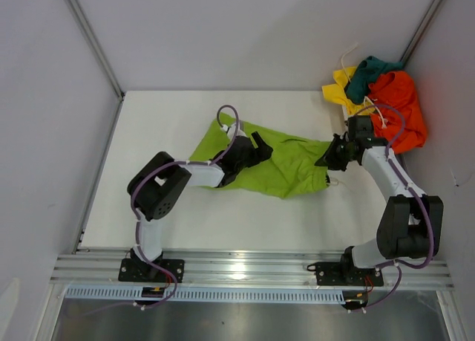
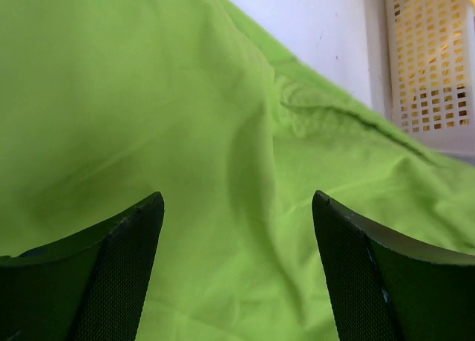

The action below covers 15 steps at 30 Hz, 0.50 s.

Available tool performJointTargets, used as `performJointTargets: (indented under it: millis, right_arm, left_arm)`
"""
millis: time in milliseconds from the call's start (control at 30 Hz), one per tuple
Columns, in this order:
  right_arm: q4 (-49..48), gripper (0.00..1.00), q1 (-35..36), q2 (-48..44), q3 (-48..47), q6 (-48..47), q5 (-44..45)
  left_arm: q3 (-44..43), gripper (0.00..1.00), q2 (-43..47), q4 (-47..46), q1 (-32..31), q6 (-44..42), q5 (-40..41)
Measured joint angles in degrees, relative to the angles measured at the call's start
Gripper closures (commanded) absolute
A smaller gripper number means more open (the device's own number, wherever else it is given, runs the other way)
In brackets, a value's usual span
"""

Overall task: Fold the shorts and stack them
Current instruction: Fold the shorts

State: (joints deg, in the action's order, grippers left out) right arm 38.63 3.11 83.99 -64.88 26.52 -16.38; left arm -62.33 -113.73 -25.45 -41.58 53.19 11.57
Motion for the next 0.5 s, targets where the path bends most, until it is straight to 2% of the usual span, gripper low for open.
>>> performJointTargets:
  millis: [267, 500]
  right_arm:
    - [-13.29, 1.00, -10.97, -0.11, 16.35, 2.73, -8.76]
    - [-20.68, 1.00, -12.39, 0.70, 21.62, 3.48, -11.69]
  left_arm:
    - [1.84, 0.17, 6.99, 2.43, 0.63, -3.80, 2.29]
    - [-3.87, 0.18, 7.15, 10.45, 0.63, -9.53, 2.38]
